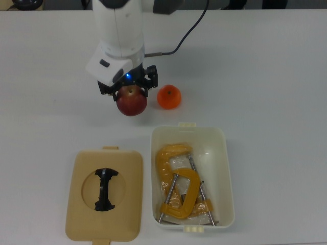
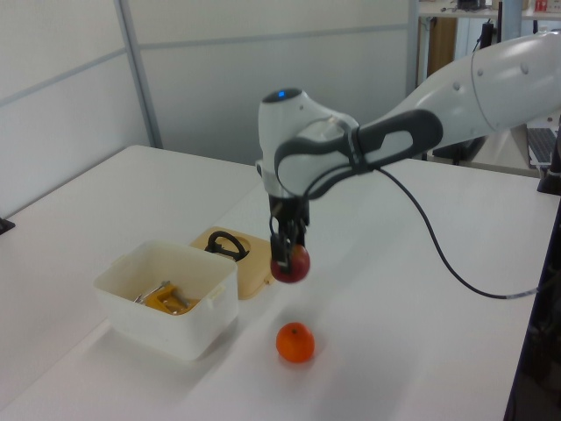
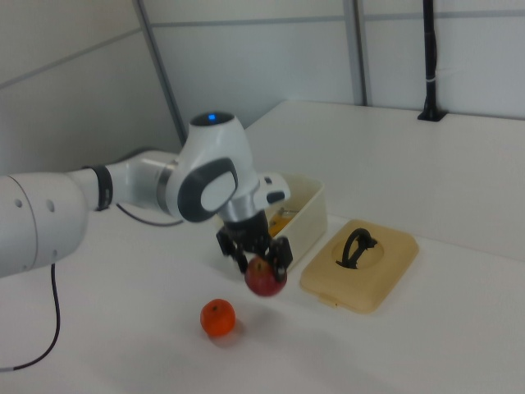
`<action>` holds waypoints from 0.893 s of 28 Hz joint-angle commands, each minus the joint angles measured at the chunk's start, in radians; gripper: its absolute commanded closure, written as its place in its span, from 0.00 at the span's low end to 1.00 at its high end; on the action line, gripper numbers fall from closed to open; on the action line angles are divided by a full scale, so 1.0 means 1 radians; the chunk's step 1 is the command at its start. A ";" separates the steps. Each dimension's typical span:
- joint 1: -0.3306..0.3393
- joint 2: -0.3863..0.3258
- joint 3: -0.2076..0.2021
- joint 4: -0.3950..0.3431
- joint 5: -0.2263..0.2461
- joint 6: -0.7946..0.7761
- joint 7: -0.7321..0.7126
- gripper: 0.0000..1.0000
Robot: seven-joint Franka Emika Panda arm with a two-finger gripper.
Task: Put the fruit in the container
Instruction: 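Close the gripper on the red apple and lift it, then carry the apple over the white container and release it inside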
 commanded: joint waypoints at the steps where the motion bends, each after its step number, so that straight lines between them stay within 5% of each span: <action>1: 0.007 -0.004 -0.002 0.074 0.044 0.027 0.005 1.00; 6: 0.026 0.006 0.016 0.105 0.067 0.188 0.059 0.99; 9: 0.035 0.024 0.030 0.104 0.060 0.282 0.102 0.90; 12: 0.059 0.050 0.033 0.107 0.051 0.352 0.149 0.66; 14: 0.070 0.064 0.033 0.111 0.049 0.374 0.181 0.32; 15: 0.081 0.070 0.033 0.113 0.043 0.391 0.218 0.05; 16: 0.085 0.072 0.033 0.113 0.034 0.394 0.229 0.00; 25: 0.088 0.049 0.033 0.104 0.005 0.366 0.238 0.00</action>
